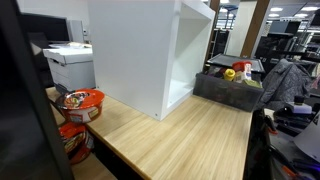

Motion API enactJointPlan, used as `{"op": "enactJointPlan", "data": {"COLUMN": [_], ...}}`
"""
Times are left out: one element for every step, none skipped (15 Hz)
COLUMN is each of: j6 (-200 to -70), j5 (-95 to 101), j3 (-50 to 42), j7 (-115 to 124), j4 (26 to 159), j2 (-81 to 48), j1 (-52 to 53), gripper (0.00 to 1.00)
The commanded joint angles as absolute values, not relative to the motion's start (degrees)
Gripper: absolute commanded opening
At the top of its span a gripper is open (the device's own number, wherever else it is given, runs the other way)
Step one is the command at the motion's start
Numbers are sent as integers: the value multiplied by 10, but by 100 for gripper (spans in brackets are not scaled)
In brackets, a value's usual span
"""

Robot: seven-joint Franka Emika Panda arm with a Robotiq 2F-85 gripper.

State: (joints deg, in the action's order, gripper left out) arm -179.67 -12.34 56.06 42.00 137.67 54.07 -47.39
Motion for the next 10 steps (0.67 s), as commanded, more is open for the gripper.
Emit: {"op": "enactJointPlan", "data": {"j6": [-1727,-1708,-1693,-1683,-1673,-1666,-1660,-1651,-1644,-1632], "j5": [-91,-84,-75,-69,-64,-58,-54,-48,-43,-37], "j3": [530,523,517,512,506,501,494,486,480,474], "j7": [361,349,337,328,318,308,299,284,274,261], "j4": [1335,1323,1313,1304,1296,1288,1281,1271,1264,1254], "j2": [495,482,470,459,448,436,424,406,394,379], "j1": [-455,-450,-444,-440,-433,-429,-420,-410,-403,-394], "gripper": [100,100,100,100,100,100,100,100,100,100]}}
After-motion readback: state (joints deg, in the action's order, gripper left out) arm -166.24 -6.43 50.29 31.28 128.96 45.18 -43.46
